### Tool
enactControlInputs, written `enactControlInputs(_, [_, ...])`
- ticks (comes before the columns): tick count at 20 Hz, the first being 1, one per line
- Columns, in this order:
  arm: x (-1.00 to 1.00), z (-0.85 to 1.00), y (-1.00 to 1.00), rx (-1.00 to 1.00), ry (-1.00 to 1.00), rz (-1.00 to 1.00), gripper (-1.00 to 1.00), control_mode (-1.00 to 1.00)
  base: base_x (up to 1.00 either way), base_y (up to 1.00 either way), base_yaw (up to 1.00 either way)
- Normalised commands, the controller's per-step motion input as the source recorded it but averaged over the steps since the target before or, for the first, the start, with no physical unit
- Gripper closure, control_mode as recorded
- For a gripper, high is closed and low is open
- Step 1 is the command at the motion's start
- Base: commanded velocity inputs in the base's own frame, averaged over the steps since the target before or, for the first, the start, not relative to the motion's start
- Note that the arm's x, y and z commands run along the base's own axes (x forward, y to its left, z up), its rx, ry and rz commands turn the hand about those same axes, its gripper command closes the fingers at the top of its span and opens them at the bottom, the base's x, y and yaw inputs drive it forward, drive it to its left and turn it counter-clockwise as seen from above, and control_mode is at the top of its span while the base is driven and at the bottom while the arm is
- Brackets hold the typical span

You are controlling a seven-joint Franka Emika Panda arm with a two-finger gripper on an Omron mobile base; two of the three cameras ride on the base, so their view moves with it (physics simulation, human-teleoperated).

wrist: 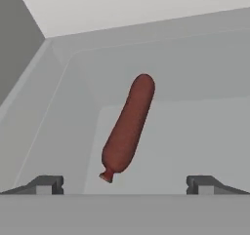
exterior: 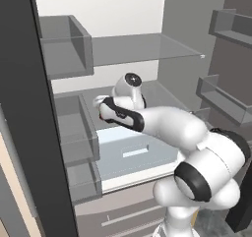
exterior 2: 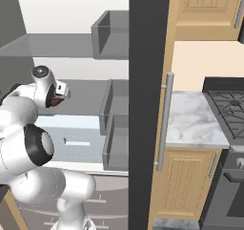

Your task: Move the hot dog bun to the plate on the dining table and place the condiment next to that plate. Then navigate to the fridge and take the sausage and place it on the plate as well.

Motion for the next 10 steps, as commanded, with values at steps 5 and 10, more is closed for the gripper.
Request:
enactControlInputs(5, [0.58,-0.27,0.06,0.00,0.06,-0.04,-1.00,-1.00,0.00,0.00,0.00])
enactControlInputs(10, [0.33,-0.33,0.10,0.00,0.00,-0.05,-1.00,-1.00,0.00,0.00,0.00])
